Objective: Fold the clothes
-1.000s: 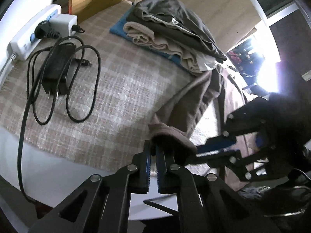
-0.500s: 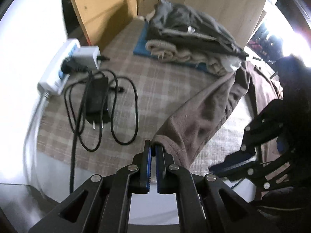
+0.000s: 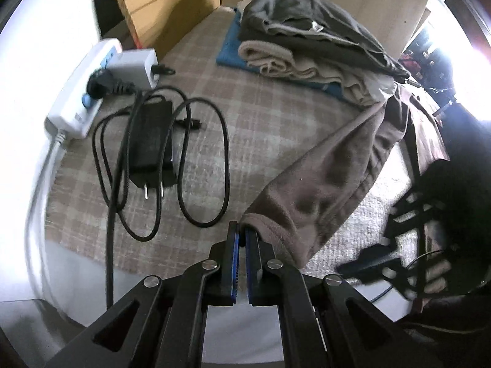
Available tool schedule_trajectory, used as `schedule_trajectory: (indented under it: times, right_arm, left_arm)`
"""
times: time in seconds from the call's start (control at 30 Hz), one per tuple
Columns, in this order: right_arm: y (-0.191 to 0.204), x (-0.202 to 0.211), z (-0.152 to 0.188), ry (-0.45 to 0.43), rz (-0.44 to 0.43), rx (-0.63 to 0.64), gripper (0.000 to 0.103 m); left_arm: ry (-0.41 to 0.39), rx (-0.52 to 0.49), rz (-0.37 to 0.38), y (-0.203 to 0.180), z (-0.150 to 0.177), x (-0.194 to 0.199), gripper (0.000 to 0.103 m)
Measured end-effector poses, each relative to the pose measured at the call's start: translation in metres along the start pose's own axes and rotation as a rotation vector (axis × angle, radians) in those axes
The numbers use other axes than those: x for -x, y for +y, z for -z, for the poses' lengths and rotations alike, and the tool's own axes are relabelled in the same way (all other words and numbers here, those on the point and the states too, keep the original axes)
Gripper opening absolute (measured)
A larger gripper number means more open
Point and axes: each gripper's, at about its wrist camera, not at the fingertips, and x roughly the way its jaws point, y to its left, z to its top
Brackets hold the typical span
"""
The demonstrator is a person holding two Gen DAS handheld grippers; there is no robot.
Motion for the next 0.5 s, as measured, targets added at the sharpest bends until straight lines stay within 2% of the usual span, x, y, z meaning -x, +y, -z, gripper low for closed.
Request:
schedule_trajectory:
  times: [0.13, 0.17, 0.27, 0.33, 0.37, 0.43, 0.5]
  right_arm:
    - [-0.015, 0.048, 0.031, -0.035, -0.053, -0.092, 0.01]
    - [-0.026, 0.065, 0.041, -0.053, -0.036, -0.127, 0.016]
    - [-0.092, 0.13, 0.08, -0.11, 0.088, -0.311, 0.033]
    - [-0.142, 0.171, 0.107, -0.147, 0.173, -0.461, 0.034]
    - [-0.161, 0.186, 0.118, -0.156, 0.221, -0.522, 0.034]
    - [-0.2, 0.212, 0.133, -0.161, 0.338, -0.604, 0.034]
    - [-0.222, 0.223, 0.14, -0.154, 0.407, -0.637, 0.034]
  left_arm:
    - [0.025, -0.003, -0.001, 0.0, 0.003, -0.007, 0.004]
    - [0.032, -0.008, 0.0, 0.0, 0.004, -0.007, 0.004]
    - [0.042, -0.002, 0.002, 0.002, 0.006, -0.002, 0.01]
    - [0.055, 0.023, -0.015, 0.009, 0.009, 0.003, 0.019]
    - [0.057, 0.021, -0.029, 0.011, 0.011, 0.007, 0.019]
    - [0.056, 0.011, -0.054, 0.014, 0.013, 0.017, 0.019]
    - [0.048, -0.022, -0.062, 0.011, 0.008, 0.024, 0.024]
